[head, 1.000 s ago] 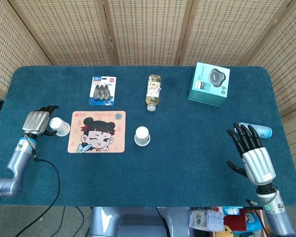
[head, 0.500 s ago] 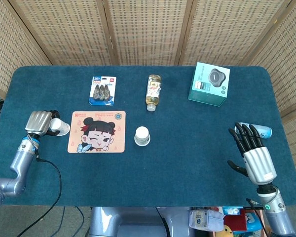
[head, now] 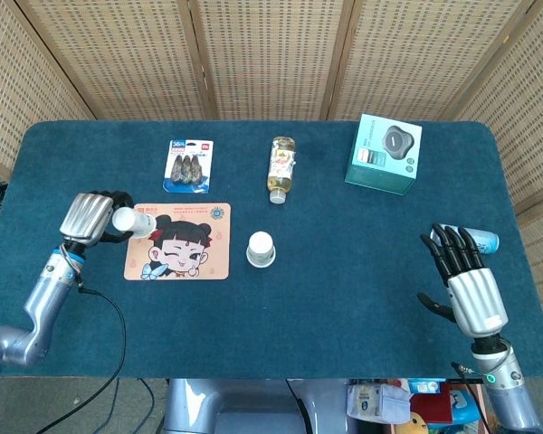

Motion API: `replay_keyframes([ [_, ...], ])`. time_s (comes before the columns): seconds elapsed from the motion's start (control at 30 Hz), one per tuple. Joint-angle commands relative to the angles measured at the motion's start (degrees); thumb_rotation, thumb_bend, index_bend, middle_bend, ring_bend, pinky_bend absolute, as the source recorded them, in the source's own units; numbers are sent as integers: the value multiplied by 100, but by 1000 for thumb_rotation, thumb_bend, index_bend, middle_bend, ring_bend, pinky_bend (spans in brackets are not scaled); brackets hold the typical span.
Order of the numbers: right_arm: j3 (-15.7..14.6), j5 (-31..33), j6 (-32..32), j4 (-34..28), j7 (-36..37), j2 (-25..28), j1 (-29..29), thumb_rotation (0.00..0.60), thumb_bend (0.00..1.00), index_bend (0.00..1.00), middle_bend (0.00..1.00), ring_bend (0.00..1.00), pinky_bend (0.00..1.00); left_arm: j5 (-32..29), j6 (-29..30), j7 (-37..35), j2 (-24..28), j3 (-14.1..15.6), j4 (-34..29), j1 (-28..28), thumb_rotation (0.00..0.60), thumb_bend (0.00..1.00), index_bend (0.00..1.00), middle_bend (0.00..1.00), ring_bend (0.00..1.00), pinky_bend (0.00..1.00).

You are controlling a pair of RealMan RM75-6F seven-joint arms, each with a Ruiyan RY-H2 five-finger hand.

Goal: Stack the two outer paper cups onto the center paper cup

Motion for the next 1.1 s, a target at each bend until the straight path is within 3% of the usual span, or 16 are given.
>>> replay_keyframes([
  [0.03,14,4,-21,-2,4,2,-14,600,0,76,0,0,0,700,89,-361,601,-170,-1357,-487,600,210,442,508,468,464],
  [0.23,54,26,-73,5,9,8,-48,600,0,76,0,0,0,450,-408,215,382,-407,-1757,-1061,600,209,442,508,468,464],
  [0.47,114,59,-103,52,51,5,-85,600,0,76,0,0,0,-320,-871,1238,-49,-564,-1895,-1554,600,209,442,508,468,464],
  [1.1,226,90,-115,20,251,80,-168,600,0,76,0,0,0,-1447,-944,2283,-759,-507,-1498,-2051,600,209,442,506,468,455],
])
